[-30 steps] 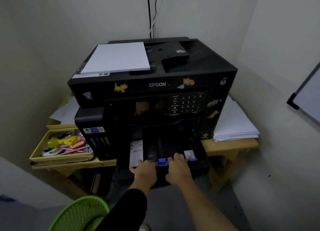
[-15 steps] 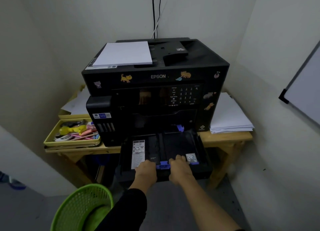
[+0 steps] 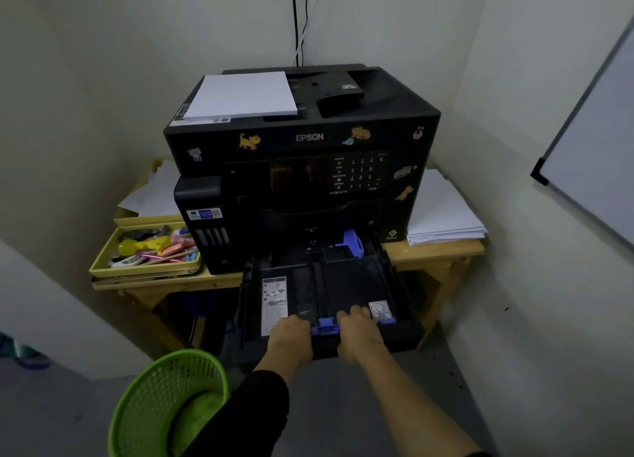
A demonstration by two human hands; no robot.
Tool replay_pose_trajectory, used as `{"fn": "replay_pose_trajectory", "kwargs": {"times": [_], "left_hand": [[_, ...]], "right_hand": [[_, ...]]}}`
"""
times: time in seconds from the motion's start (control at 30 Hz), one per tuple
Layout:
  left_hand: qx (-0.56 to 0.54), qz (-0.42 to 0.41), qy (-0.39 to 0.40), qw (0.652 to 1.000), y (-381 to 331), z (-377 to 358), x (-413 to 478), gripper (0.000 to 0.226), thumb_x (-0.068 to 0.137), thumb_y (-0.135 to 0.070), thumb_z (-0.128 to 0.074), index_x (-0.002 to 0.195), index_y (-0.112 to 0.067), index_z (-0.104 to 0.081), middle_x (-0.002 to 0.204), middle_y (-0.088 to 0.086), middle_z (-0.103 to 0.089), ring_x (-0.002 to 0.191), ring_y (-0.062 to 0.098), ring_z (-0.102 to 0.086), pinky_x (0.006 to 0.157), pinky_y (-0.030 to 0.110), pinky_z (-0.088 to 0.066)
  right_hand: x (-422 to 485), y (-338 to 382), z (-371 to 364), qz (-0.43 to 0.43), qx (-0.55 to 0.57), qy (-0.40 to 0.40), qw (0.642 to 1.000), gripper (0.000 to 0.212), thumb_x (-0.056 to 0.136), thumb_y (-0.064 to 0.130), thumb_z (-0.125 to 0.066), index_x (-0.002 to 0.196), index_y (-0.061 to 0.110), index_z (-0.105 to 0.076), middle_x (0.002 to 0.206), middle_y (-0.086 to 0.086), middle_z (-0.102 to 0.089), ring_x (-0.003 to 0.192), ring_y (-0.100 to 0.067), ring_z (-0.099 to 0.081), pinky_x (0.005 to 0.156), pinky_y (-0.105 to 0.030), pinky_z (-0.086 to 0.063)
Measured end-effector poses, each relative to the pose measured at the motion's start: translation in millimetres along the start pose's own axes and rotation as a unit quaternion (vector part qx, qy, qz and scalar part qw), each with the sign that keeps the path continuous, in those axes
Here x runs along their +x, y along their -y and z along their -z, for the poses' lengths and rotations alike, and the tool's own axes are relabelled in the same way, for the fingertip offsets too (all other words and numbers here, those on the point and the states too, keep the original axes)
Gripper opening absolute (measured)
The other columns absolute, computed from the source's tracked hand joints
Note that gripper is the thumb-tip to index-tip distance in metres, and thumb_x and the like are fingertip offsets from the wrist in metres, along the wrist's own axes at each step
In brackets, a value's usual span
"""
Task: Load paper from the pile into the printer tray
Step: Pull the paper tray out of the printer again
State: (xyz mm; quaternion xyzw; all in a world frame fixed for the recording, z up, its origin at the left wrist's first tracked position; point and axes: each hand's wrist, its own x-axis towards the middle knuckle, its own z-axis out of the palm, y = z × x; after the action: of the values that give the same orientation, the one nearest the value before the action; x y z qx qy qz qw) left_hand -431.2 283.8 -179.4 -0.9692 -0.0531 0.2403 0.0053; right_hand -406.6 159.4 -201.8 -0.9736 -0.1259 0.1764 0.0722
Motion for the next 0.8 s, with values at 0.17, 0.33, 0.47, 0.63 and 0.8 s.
{"fn": "replay_pose_trajectory", "kwargs": {"times": [0.17, 0.33, 0.47, 0.63, 0.8], "left_hand": [[0.012, -0.011, -0.014, 1.000, 2.5, -1.3, -6.2, 0.035, 0.090, -0.020, -0.054, 0.123, -0.012, -0.058, 0.126, 0.011, -0.058, 0.116, 0.025, -0.057, 0.096, 0.032, -0.048], [0.034, -0.022, 0.001, 0.999, 3.6, -4.4, -5.0, 0.034, 0.091, -0.019, -0.049, 0.122, -0.010, -0.059, 0.125, 0.013, -0.058, 0.115, 0.026, -0.057, 0.095, 0.033, -0.048], [0.020, -0.022, 0.031, 0.999, -0.7, -3.5, 0.0, 0.034, 0.092, -0.017, -0.049, 0.124, -0.008, -0.057, 0.129, 0.014, -0.054, 0.118, 0.027, -0.055, 0.097, 0.034, -0.049], [0.013, -0.038, 0.120, 0.992, -2.2, 18.4, 14.8, 0.054, 0.087, -0.026, -0.065, 0.133, -0.005, -0.048, 0.137, 0.014, -0.049, 0.124, 0.028, -0.050, 0.100, 0.035, -0.045], [-0.007, -0.057, 0.146, 0.988, 5.4, 52.1, 45.4, 0.058, 0.081, -0.031, -0.071, 0.132, -0.015, -0.051, 0.134, 0.010, -0.053, 0.121, 0.029, -0.052, 0.098, 0.037, -0.047]], "right_hand": [[-4.6, 0.6, -1.4, 0.003, 0.002, -0.016, 1.000, 0.047, 0.082, 0.009, -0.061, 0.127, 0.008, -0.048, 0.133, -0.016, -0.041, 0.123, -0.031, -0.038, 0.105, -0.040, -0.037], [-3.8, 1.5, -2.2, -0.005, 0.000, -0.006, 1.000, 0.049, 0.082, 0.008, -0.061, 0.128, 0.008, -0.046, 0.133, -0.015, -0.040, 0.123, -0.031, -0.037, 0.108, -0.040, -0.034], [0.5, 5.4, 11.1, -0.026, 0.013, 0.058, 0.998, 0.056, 0.082, 0.012, -0.062, 0.134, 0.008, -0.041, 0.137, -0.014, -0.036, 0.127, -0.031, -0.033, 0.110, -0.041, -0.034], [12.8, 11.4, 50.6, -0.026, 0.003, 0.206, 0.978, 0.058, 0.075, 0.008, -0.071, 0.129, 0.003, -0.050, 0.136, -0.014, -0.047, 0.121, -0.031, -0.050, 0.095, -0.038, -0.049], [38.8, 18.3, 96.2, -0.010, 0.084, 0.198, 0.976, 0.019, 0.078, 0.010, -0.069, 0.094, 0.007, -0.059, 0.095, -0.009, -0.055, 0.097, -0.029, -0.060, 0.082, -0.037, -0.054]]}}
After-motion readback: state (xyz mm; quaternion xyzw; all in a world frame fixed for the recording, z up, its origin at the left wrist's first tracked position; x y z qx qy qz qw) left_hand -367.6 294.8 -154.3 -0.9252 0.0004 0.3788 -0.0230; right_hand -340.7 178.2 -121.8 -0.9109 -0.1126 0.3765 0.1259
